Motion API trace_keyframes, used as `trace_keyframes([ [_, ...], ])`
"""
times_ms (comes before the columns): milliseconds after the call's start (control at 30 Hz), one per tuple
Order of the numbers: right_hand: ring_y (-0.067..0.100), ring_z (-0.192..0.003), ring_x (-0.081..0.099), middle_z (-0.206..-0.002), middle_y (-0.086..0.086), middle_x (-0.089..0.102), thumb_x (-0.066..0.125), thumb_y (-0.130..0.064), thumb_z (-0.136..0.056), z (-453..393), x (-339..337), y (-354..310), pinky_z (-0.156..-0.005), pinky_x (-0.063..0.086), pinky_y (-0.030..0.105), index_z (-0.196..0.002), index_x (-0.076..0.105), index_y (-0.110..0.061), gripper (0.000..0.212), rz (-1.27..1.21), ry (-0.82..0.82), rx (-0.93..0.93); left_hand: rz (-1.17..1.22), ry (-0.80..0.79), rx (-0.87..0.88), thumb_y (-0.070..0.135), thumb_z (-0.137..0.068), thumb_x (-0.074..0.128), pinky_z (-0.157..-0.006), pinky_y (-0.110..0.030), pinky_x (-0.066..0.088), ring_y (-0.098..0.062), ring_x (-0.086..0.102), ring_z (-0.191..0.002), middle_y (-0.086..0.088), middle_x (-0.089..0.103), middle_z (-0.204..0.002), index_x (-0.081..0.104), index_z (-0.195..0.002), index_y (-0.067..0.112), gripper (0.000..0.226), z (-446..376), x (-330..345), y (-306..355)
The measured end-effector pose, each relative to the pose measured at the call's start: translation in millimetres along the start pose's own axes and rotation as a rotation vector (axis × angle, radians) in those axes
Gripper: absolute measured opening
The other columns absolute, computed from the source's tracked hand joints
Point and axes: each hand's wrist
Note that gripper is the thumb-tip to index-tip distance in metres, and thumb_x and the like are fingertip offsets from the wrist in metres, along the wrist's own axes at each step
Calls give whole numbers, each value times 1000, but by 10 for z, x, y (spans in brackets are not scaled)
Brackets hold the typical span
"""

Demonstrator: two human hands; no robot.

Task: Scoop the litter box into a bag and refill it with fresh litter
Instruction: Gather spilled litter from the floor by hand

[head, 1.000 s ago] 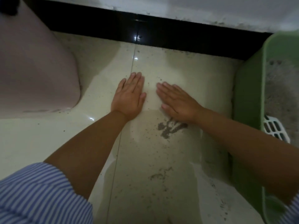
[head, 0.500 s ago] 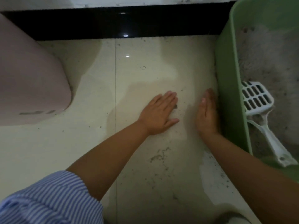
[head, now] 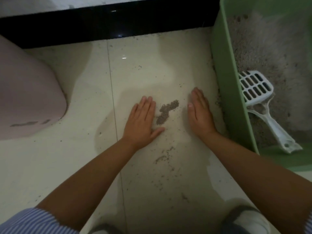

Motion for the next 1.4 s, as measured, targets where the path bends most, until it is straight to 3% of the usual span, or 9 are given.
trace_keyframes([
  [133,23,-144,9,-154,13,16,7,-41,-82,29,-10,102,-114,-2,28,-143,24,-1,75,188,25,-7,-28,-86,-40,73,-70,-20,-107,-32,-26,-16,-25,-138,-1,-25,-148,-16,-144,9,98,-138,24,114],
  [267,23,-145,8,-155,11,15,-4,-46,-73,68,11,161,-116,0,32,-144,25,-6,86,362,15,-1,-100,-151,3,59,-93,18,-115,-38,-14,-20,-17,-145,-7,-17,-157,-13,-148,10,80,-427,-119,193],
  [433,24,-144,13,-154,12,21,-1,-44,-76,42,25,169,-115,2,32,-142,30,-5,83,378,44,-7,-116,-140,129,52,-97,23,-117,-37,-9,-19,-8,-147,-7,-6,-158,-1,-150,12,71,-654,-169,238],
  [533,27,-143,18,-151,14,26,3,-42,-79,24,32,171,-115,5,34,-140,34,-3,79,381,63,-17,-98,162,248,49,-93,30,-110,-41,27,-28,44,-131,-19,47,-139,51,-133,6,62,-723,-110,200],
  [600,27,-143,19,-151,14,27,4,-41,-79,9,39,178,-113,1,31,-140,35,-3,78,396,74,-21,-48,340,356,49,-95,26,-95,-41,34,-29,51,-112,-19,66,-114,64,-112,3,63,-701,-3,118],
  [733,24,-144,13,-154,11,20,-1,-43,-77,16,26,182,-115,1,32,-142,30,-5,82,386,52,-13,-105,431,629,36,-87,41,-78,-34,34,-24,44,-95,-15,69,-99,62,-105,4,43,-659,118,-17],
  [1000,35,-134,37,-141,19,43,20,-33,-85,4,72,225,-107,8,34,-130,49,1,63,412,113,-23,-128,644,602,19,-80,45,-59,-27,25,-18,34,-71,-6,61,-64,36,-79,12,11,-705,189,91],
  [1233,38,-121,51,-129,22,56,32,-28,-83,-11,68,170,-105,26,36,-118,58,3,53,427,147,-27,-136,648,657,11,-69,49,-35,-19,30,-16,51,-42,0,56,-51,37,-77,12,14,-685,144,78],
  [1400,38,-125,47,-132,22,52,29,-28,-84,-12,63,178,-105,20,38,-121,56,4,56,393,103,-16,-151,564,634,13,-68,46,-31,-16,29,-15,48,-35,-1,54,-46,35,-75,13,13,-679,149,103],
])
Point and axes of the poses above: each hand's wrist, its own z-axis away from the middle knuckle, its own x-axis out of the palm, y = z × x
